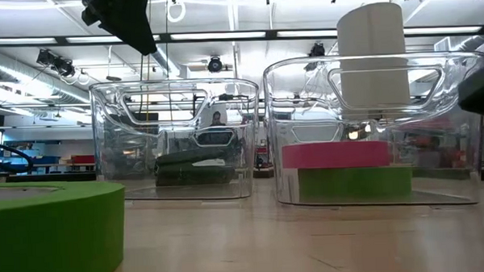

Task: Pick and place Stapler, Stapler remover, tape
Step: Put the purple staple remover into the white bin

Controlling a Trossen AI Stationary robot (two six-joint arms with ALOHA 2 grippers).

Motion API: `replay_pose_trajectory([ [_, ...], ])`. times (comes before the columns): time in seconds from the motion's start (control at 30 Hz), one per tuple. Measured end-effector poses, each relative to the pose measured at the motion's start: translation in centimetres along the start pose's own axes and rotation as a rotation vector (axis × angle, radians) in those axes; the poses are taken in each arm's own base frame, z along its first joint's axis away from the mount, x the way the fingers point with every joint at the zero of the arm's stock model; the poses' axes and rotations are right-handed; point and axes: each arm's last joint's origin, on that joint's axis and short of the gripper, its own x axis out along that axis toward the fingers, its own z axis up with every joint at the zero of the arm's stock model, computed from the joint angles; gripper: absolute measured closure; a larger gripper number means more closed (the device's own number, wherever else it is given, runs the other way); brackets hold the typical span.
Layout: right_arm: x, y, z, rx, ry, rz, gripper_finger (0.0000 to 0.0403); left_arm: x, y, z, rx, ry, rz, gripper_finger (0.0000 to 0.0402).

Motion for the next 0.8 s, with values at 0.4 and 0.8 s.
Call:
replay_pose_trajectory([
  [0.4,-3.2,2.2,2.0,-0.087,-0.08,0.041,0.0377,0.1,-0.1,-0.1,0.011,0.007,0.008,0.028],
  [0.8,-11.4,2.3,6.9,-0.253,-0.127,-0.347,0.0377,0.1,-0.1,-0.1,-0.002,0.007,0.008,0.028],
])
